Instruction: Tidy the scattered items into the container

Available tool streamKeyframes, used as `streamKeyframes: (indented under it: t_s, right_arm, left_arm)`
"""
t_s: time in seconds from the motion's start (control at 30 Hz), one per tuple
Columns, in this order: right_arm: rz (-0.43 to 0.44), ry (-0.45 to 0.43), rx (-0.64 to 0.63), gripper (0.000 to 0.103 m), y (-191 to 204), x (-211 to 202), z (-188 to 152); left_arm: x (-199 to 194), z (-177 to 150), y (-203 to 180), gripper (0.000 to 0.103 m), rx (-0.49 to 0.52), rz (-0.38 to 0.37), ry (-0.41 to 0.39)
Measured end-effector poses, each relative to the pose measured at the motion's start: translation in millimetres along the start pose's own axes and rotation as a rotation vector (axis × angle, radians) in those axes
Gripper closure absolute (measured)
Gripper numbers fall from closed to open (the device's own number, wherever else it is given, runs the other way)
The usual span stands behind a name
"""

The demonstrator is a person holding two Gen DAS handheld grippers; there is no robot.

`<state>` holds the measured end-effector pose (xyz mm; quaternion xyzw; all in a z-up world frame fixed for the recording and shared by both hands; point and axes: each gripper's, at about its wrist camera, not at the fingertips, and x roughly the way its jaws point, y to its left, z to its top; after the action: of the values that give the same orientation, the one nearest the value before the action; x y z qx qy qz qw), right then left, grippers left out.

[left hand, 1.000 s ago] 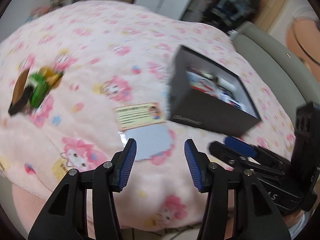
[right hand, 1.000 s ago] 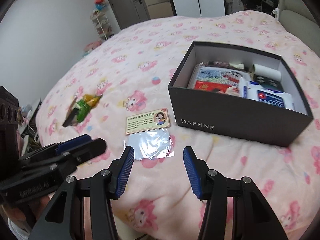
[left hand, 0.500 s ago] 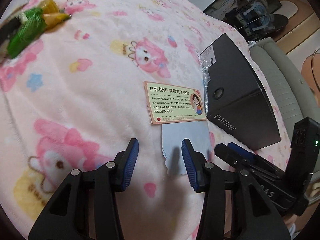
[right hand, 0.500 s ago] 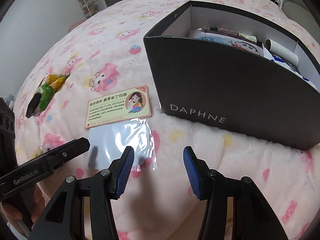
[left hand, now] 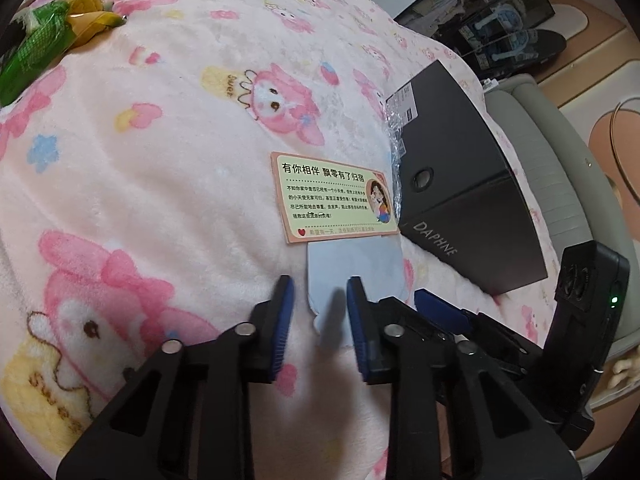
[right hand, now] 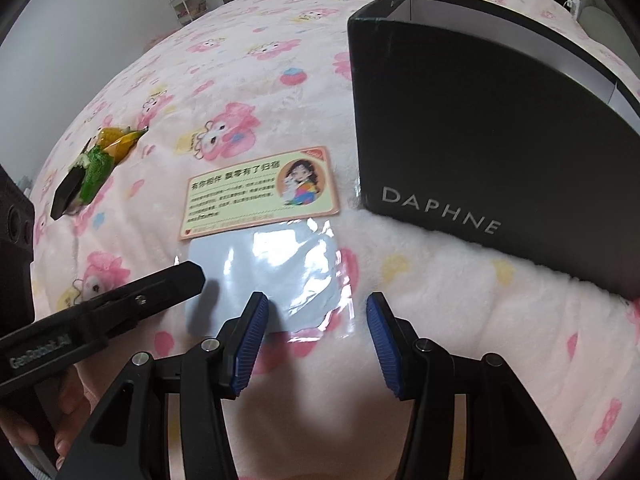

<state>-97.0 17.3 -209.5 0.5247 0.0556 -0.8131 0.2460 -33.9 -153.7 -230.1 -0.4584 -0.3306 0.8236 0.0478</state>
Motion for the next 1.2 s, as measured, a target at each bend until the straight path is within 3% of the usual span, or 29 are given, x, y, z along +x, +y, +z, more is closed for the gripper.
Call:
streamKeyframes:
  t_s: [0.33,0.5,0.97,1.2]
  right_arm:
    - [0.023,-0.024,-0.026,0.056,5.8,-28.7,-11.7]
    - [0.109,-0.013,-0.07,0.056,23.1,-27.6,-12.8]
    - [-0.042,-0.091,-0.131,0.054,30.7,-38.8,-15.1]
    - [-0.051,-0.118,-0.093,0.054,21.2,-44.7,-9.7]
  left_arm:
    - [-13.6,-6.8,-20.8,0.085,0.09,-0.089,-0.043]
    - [-16.6,-7.9,-26.2,0.085,0.105,-0.138,-0.043]
    - [-18.3,-10.0,-31.3,0.084,0.114,-0.172,-0.043]
    - [-34.7,-4.4,-13.5,0.084,0.011,-0.227,-0.118]
